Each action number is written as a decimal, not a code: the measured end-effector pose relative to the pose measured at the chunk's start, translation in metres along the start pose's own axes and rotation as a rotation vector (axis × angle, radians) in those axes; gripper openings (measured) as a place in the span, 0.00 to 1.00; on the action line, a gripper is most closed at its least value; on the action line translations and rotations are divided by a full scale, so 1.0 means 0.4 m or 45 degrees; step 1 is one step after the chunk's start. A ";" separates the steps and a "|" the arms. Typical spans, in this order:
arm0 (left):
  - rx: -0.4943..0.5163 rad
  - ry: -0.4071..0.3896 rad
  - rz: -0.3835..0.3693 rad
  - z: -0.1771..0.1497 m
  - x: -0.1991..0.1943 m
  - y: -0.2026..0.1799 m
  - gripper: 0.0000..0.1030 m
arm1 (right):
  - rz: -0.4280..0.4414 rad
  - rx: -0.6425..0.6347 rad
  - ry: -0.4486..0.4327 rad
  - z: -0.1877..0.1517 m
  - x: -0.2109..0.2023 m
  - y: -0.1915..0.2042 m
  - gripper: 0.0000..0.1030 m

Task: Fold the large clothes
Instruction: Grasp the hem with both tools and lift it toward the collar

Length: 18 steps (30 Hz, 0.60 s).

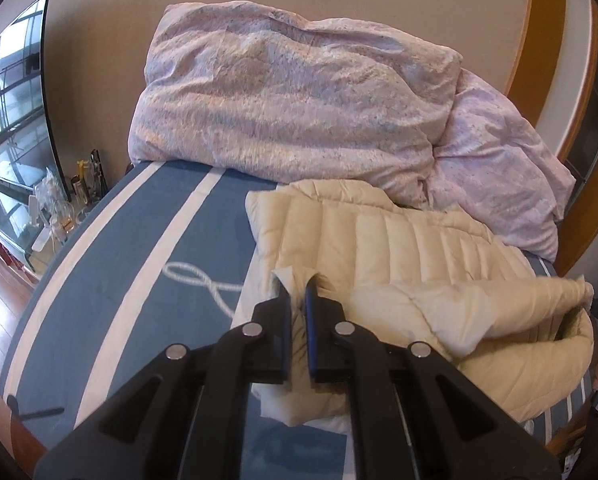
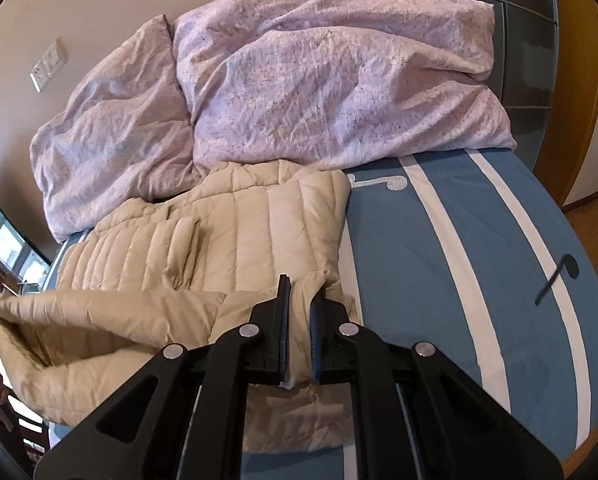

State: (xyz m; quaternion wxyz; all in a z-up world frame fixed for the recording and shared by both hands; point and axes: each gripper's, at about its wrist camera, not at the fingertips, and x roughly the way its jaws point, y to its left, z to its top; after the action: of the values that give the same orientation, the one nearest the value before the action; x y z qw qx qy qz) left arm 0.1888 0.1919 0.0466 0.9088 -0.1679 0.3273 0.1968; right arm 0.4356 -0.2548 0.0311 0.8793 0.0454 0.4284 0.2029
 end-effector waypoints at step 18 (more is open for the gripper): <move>-0.070 -0.028 0.042 0.122 0.167 -0.004 0.06 | -0.050 0.062 -0.110 0.129 0.129 0.002 0.09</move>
State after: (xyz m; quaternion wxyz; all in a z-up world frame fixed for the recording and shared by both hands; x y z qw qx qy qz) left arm 0.2626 0.2280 0.0383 0.9040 -0.1851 0.3146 0.2226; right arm 0.5036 -0.2288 0.0258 0.8995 0.0669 0.3957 0.1729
